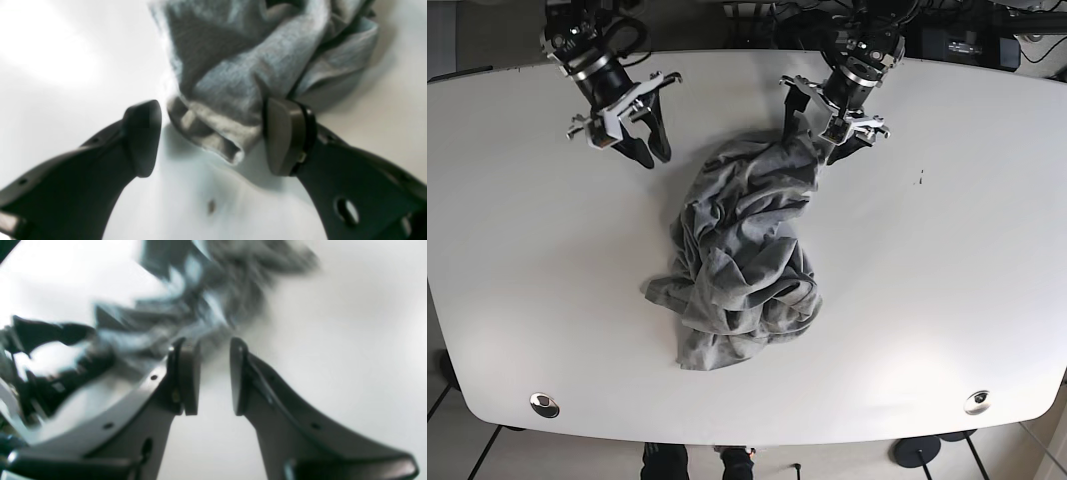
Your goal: Fold the T-shirt properly
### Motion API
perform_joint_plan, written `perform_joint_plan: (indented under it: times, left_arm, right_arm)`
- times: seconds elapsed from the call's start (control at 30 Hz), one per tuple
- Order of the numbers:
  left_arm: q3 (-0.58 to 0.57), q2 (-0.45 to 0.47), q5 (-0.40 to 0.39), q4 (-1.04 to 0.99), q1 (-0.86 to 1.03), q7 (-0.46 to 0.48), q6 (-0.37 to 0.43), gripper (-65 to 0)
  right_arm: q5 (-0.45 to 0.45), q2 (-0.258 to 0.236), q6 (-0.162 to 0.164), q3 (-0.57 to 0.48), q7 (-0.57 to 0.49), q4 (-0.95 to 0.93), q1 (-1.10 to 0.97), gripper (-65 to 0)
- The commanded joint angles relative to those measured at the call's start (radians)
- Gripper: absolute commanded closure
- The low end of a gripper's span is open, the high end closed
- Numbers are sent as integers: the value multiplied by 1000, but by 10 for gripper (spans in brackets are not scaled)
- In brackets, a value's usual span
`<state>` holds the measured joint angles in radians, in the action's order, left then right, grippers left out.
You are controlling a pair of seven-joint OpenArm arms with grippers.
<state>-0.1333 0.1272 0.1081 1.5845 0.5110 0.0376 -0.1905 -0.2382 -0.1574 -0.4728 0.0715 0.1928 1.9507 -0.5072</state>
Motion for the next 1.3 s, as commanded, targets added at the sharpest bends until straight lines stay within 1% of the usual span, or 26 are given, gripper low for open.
perform_joint_plan:
  times: [0.03, 0.07, 0.1, 0.2, 0.23, 0.27, 0.33, 0.37, 0.4, 0.47, 0.67, 0.8, 0.83, 0.87, 0.9, 0.93, 0.97, 1.03, 1.07, 1.1, 1.13, 1.17, 1.23, 1.27, 1.3]
  left_arm:
    - [2, 7, 8, 38, 13, -11, 7, -439]
    - [2, 5, 8, 46, 18, -11, 7, -439]
    - [2, 5, 8, 57, 21, -11, 7, -439]
    - [2, 4, 8, 70, 22, -12, 7, -439]
    - [2, 4, 8, 70, 24, -12, 7, -439]
    - [2, 2, 8, 70, 24, -12, 7, -439]
    - [2, 1, 8, 72, 24, -12, 9, -439]
    - [2, 1, 8, 76, 24, -12, 10, -439]
    - [4, 1, 8, 83, 25, -12, 10, -439]
    - [4, 1, 8, 103, 33, -12, 10, -439]
    - [4, 1, 8, 181, 34, -12, 12, -439]
    - [4, 2, 8, 204, 36, -14, 12, -439]
    - [4, 4, 8, 204, 36, -14, 12, -439]
    - [4, 4, 8, 202, 36, -14, 12, -439]
    - [4, 5, 8, 202, 36, -14, 12, -439]
    - [4, 5, 8, 202, 36, -14, 12, -439]
    - [13, 5, 8, 202, 36, -14, 12, -439]
    - [44, 1, 8, 202, 36, -12, 12, -439]
    - [54, 1, 8, 202, 36, -12, 12, -439]
    - [65, 1, 8, 204, 36, -11, 12, -439]
    - [87, 1, 6, 205, 36, -11, 12, -439]
    - [102, 1, 6, 219, 36, -11, 12, -439]
    - [116, 1, -6, 239, 34, -9, 12, -439]
    - [122, 1, -38, 242, 33, -8, 12, -439]
    - [134, 2, -91, 251, 31, 3, 10, -439]
  right_arm:
    - [-13, -5, -1, -17, 38, 23, 83, -209]
    - [-13, 0, -1, -31, 75, 23, 121, -260]
    - [-14, 17, -1, -43, 107, 23, 158, -303]
    - [-14, 95, -1, -46, 222, 22, 276, -403]
    - [-14, 112, -2, -46, 267, 22, 312, -431]
    - [-14, 134, -2, -46, 340, 17, 373, -474]
    - [-14, 164, -2, -46, 420, -7, 448, -518]
    - [-14, 180, -2, -46, 442, -32, 482, -536]
    - [-13, 190, -2, -46, 452, -61, 519, -545]
    - [-13, 196, -2, -46, 452, -136, 572, -553]
    - [-13, 200, -4, -46, 446, -411, 701, -547]
    - [-14, 203, -4, -52, 445, -483, 741, -544]
    - [-14, 206, -4, -52, 445, -489, 746, -531]
    - [-14, 221, -4, -52, 445, -497, 753, -496]
    - [-14, 235, -4, -49, 445, -524, 758, -409]
    - [-14, 238, -5, -49, 443, -544, 772, -331]
    - [-19, 238, -5, -49, 443, -558, 783, -238]
    - [-57, 238, -5, -49, 446, -567, 789, -35]
    - [-91, 235, -5, -49, 452, -567, 792, -13]
    - [-123, 232, -4, -49, 452, -557, 795, -44]
    - [-155, 201, 1, -52, 454, -500, 796, -38]
    - [-177, 181, 3, -55, 462, -457, 798, -22]
    - [-192, 166, 4, -54, 521, -379, 822, -19]
    - [-192, 163, 3, -52, 555, -340, 844, -19]
    - [-192, 147, 1, -52, 583, -304, 864, -19]
